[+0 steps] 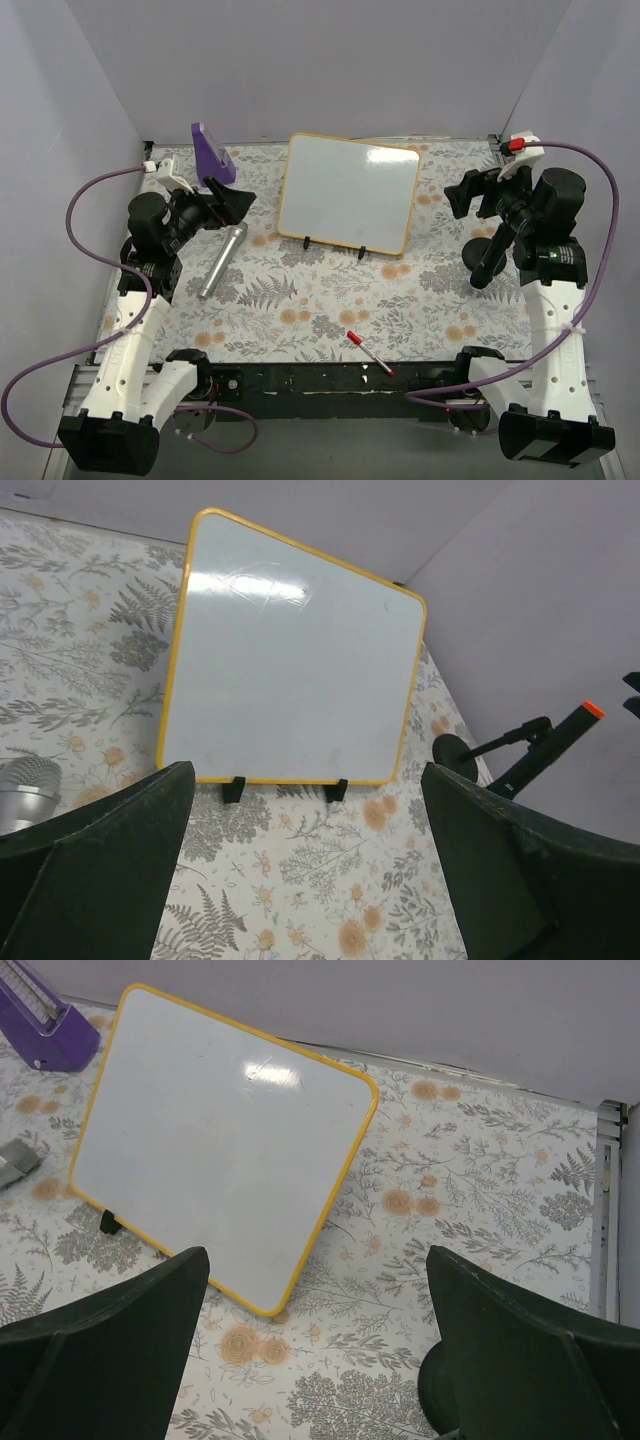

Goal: Write a sentence on the whiteboard
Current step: Pick up the whiteboard marker from the corner of the board.

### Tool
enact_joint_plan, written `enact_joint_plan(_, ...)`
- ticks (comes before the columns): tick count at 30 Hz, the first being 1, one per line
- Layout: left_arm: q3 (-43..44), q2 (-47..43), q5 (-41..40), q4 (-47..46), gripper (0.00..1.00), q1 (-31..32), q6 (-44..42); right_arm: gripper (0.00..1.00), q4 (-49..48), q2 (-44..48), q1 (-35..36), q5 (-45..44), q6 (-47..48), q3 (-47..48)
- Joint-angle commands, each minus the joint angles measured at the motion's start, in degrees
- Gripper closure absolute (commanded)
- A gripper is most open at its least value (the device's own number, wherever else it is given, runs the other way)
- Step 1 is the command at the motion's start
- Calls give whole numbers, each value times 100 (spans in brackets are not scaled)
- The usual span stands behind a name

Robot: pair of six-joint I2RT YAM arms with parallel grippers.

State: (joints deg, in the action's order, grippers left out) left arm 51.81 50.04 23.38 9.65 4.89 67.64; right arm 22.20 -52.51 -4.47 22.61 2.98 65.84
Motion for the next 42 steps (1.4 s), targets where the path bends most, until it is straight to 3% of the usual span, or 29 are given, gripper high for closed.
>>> enact_joint_plan(1,40,-179,851,195,2,4,179,1,48,57,8,67,-35,139)
enact_joint_plan(3,-4,-232,1019,239,2,4,223,2,170,39,8,278,297,131)
enact_joint_plan(7,-83,-293,1370,301,2,4,241,2,470,-5,103,2138,1187,-19)
enact_joint_plan(12,-294,-267,1468,309,2,12,189,2,995,-232,438,2099,2071,-124)
enact_joint_plan(16,-505,-223,1486,169,2,12,206,2,1691,-418,1392,2563,3163,-351)
enact_joint_plan(21,-690,-144,1424,134,2,12,276,2,1692,-838,2677,1775,3639,-897)
enact_joint_plan(24,-813,-126,1389,125,2,12,355,2,1351,-1067,4071,581,3657,-1398)
enact_joint_plan(27,-936,-214,1266,125,2,12,443,2,981,-1226,4672,-63,3631,-1872)
enact_joint_plan(34,-1270,-425,879,116,2,12,584,10,338,-1718,5474,-916,3446,-2524)
enact_joint_plan(38,-1332,-434,853,107,2,4,575,19,391,-1956,5772,-785,3288,-2541)
enact_joint_plan(42,-1367,-513,844,116,2,12,575,23,522,-2052,6159,-442,3174,-2612)
